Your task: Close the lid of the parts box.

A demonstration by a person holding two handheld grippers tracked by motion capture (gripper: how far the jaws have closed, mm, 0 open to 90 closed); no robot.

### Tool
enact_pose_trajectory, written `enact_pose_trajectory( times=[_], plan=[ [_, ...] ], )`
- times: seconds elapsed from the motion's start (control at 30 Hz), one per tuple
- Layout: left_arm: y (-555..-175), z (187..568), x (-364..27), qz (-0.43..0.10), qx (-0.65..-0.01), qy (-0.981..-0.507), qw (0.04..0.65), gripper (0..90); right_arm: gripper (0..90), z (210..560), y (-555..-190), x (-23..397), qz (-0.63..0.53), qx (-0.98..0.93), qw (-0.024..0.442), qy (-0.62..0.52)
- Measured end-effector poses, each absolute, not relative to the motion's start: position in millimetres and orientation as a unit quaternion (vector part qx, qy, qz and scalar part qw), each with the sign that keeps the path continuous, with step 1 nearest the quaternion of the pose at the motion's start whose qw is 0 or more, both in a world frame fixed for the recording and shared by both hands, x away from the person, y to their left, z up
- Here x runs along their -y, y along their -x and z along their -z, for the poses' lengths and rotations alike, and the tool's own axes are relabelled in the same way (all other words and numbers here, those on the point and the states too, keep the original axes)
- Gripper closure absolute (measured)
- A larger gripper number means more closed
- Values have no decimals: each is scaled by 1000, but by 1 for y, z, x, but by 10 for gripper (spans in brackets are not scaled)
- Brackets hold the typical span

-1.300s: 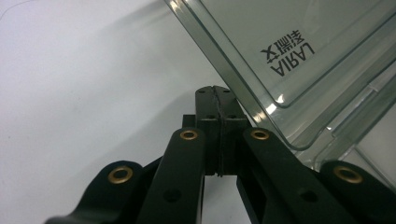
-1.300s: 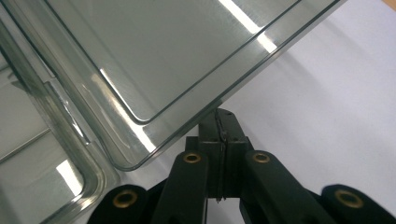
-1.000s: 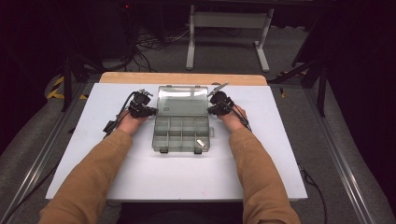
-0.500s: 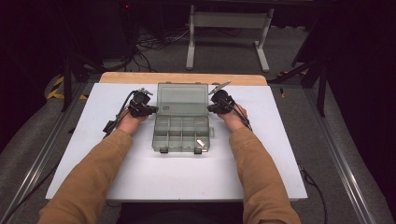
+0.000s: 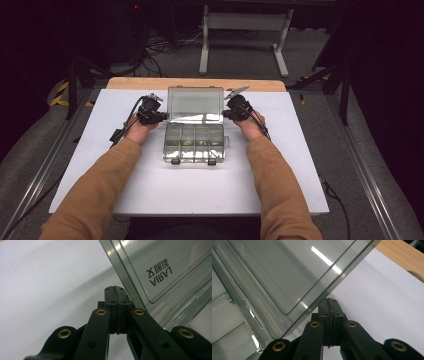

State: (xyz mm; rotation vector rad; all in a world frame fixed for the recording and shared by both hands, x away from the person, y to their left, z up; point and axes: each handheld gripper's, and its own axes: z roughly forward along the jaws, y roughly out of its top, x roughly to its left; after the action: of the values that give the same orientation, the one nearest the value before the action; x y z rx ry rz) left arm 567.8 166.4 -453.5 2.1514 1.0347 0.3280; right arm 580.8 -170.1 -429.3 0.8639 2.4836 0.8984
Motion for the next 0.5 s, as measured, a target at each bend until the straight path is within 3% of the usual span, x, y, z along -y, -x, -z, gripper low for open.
enact_pose_trajectory(
  times=[0.5],
  plan=[
    [-567, 450, -167, -130, -403, -829, 367, 899, 900, 422, -578, 173, -336, -872, 189, -303]
  ],
)
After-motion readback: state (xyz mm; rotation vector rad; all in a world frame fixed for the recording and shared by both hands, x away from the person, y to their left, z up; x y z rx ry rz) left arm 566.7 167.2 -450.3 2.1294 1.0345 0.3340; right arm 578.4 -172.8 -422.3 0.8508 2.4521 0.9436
